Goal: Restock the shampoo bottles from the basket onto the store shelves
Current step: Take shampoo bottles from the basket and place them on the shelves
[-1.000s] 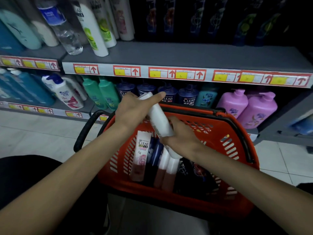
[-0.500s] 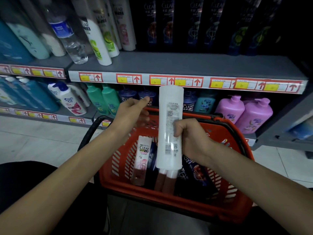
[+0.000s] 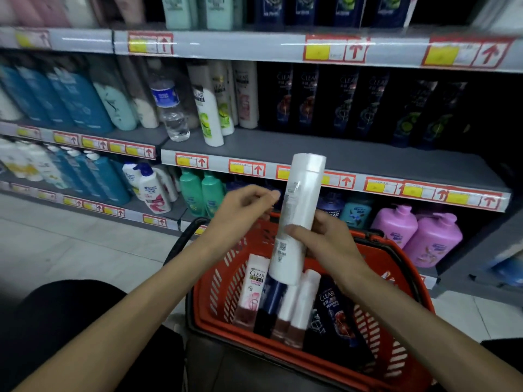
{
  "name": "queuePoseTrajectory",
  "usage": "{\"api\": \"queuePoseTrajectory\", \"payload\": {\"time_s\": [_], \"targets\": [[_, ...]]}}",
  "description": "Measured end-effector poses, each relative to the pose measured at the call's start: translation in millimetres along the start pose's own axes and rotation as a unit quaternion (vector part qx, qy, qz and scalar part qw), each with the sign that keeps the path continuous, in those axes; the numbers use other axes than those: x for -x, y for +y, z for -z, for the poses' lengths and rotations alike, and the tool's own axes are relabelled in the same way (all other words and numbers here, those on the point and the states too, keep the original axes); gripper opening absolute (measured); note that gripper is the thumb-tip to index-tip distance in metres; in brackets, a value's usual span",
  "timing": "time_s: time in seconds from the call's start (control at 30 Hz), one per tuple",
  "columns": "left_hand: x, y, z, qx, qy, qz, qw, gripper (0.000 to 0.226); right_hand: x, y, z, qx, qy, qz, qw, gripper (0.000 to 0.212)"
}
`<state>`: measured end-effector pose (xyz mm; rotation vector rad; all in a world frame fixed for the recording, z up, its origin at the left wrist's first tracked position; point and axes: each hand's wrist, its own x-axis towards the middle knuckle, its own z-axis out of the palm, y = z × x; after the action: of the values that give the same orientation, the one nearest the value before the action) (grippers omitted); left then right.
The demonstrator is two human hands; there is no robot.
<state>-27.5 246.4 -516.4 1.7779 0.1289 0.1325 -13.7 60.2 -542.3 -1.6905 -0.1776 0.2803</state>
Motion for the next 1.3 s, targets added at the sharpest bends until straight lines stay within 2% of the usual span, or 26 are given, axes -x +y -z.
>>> {"api": "queuePoseTrajectory", "payload": {"time_s": [0.13,0.2,0.27,0.37,0.5,0.63,0.73,0.8,0.9,1.13,1.3], "targets": [[3,5,3,0.018,-0.006,-0.016,1.0,0.026,-12,-14,-23,0.116,0.083,0.098,0.985,0.041],[0,9,6,0.04,0.009,-0.01,0.999,0.028,-18,-22,-39,0.175,0.127,0.128,0.968,0.046],[-4,14,12,0.072,0.043,-0.014,0.996,0.025,-26,-28,-57,0.213,0.137,0.147,0.956,0.047],[-13,17,32,0.124,0.08,-0.008,0.989,0.02,-38,-35,-79,0.209,0.094,0.176,0.957,0.05],[-35,9,73,0.179,0.085,0.024,0.98,0.027,-60,-42,-92,0.099,0.029,0.148,0.984,0.061],[-65,-4,100,0.209,0.093,0.027,0.973,0.034,-99,-41,-117,0.078,-0.014,0.098,0.992,0.043],[-88,-8,118,0.219,0.091,0.007,0.971,0.035,-124,-47,-137,0.077,-0.036,0.107,0.991,0.031],[-103,-8,131,0.203,0.081,-0.021,0.976,0.03,-141,-52,-149,0.08,-0.023,0.114,0.99,0.03],[-126,-4,155,0.123,0.076,-0.074,0.987,0.025,-172,-54,-167,0.095,0.019,0.153,0.984,0.031],[-179,-45,195,-0.022,0.112,-0.128,0.985,0.039,-245,-66,-196,0.127,0.114,0.222,0.96,0.044],[-210,-64,197,-0.003,0.15,-0.134,0.98,0.039,-277,-60,-212,0.151,0.14,0.231,0.951,0.044]]}}
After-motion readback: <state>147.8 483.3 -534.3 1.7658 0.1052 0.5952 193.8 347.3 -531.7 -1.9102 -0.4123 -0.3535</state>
